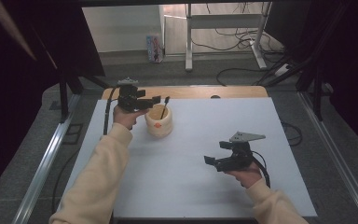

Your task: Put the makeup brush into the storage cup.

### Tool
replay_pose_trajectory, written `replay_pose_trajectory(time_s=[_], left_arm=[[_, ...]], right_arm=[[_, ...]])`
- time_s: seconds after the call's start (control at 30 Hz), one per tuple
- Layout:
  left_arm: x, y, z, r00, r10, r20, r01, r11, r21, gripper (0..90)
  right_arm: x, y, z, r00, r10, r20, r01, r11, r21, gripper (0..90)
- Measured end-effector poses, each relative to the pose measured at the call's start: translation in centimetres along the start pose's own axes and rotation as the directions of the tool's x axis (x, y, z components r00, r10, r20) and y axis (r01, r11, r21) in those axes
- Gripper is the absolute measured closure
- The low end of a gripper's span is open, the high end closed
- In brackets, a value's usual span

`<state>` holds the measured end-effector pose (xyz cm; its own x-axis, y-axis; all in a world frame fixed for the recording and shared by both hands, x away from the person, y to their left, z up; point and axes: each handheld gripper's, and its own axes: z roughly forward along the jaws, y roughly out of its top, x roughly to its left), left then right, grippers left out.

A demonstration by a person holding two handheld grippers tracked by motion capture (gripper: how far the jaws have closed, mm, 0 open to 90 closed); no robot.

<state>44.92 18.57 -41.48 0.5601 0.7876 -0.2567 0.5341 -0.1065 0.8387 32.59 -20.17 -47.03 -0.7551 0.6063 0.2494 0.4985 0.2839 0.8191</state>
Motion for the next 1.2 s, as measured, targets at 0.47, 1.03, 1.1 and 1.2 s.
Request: replay_pose_trajectory(time_s=[0.47,1.03,1.1,1.2], left_arm=[[-1.8,-0.7,-3.4,0.9993,0.033,0.015,-0.033,0.9992,-0.020,8.6],[-3.8,-6.4,-8.9,0.9955,0.059,0.074,-0.058,0.9981,-0.022,7.6],[-3.8,-7.5,-9.4,0.9953,0.052,0.082,-0.051,0.9986,-0.016,7.5],[-3.7,-9.1,-10.0,0.9960,0.041,0.080,-0.040,0.9992,-0.006,7.4]], right_arm=[[0.0,0.1,-0.2,1.0000,0.003,0.000,-0.003,1.000,-0.011,4.2],[-0.1,0.4,-0.6,0.9999,0.001,0.011,0.000,1.000,-0.023,4.2],[-0.1,0.4,-0.6,0.9999,0.002,0.012,-0.002,1.000,-0.023,4.2],[-0.1,0.3,-0.6,0.9999,-0.001,0.015,0.001,1.000,-0.021,4.2]])
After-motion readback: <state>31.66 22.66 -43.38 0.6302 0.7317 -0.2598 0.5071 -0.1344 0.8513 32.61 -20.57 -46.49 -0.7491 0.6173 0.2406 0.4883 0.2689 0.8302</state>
